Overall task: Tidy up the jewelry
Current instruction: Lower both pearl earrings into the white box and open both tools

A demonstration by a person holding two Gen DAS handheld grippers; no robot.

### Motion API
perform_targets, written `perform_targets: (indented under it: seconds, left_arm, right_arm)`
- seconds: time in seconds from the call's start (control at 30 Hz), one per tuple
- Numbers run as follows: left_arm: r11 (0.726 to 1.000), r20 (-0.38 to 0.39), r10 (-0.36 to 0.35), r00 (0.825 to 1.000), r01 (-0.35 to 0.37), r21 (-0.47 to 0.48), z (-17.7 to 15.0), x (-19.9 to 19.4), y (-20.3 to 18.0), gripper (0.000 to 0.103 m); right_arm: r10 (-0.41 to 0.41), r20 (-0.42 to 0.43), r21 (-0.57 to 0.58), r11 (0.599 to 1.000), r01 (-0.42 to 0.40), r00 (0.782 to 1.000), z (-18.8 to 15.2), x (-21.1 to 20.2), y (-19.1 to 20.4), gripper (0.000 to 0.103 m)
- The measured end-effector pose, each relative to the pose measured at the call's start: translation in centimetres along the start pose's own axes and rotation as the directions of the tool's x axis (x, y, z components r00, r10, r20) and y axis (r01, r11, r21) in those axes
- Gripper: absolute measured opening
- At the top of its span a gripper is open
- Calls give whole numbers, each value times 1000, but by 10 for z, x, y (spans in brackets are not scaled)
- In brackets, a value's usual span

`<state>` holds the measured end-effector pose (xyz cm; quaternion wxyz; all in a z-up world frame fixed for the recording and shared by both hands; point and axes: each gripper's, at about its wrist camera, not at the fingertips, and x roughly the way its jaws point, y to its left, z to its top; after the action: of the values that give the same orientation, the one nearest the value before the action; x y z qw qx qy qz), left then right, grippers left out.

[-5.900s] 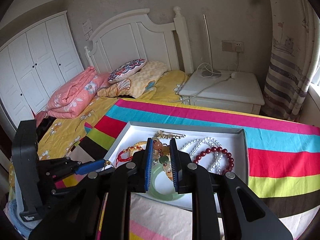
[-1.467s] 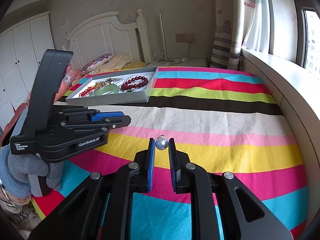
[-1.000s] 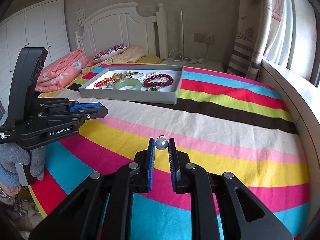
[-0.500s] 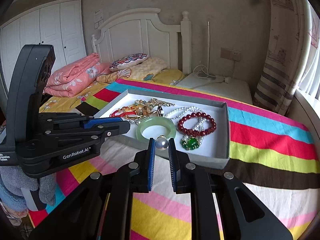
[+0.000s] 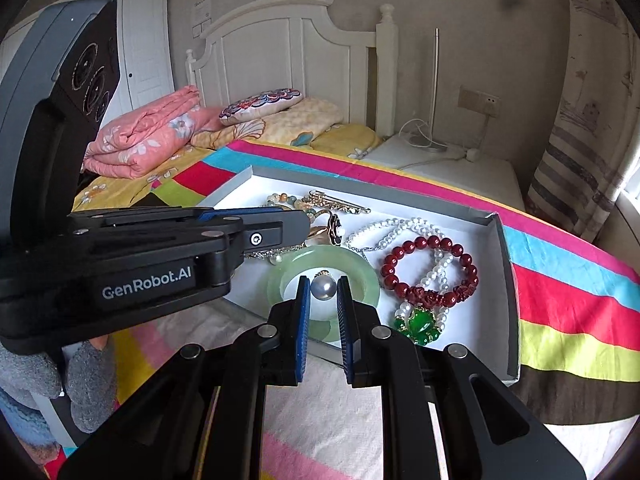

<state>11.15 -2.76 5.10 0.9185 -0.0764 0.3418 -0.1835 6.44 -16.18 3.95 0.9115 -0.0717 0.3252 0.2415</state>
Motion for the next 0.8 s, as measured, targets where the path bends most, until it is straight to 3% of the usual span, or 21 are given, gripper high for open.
perform_targets:
  seconds: [0.1,0.3,0.8]
  left_arm:
    - [999,-1,33,999,-33,31,-1,4,-2,14]
    - [997,-26,63,998,-62,49,-7,13,-3,14]
    - [997,-30,62,998,-60,57,-9,16,-2,14]
  right_arm:
    - [-7,26,6,1000,7,1000,2,-1,-3,15]
    - [-1,-14,35,999,2,1000,3,7,-7,15]
    - [7,-48,35,999,-6,999,4,13,-5,15]
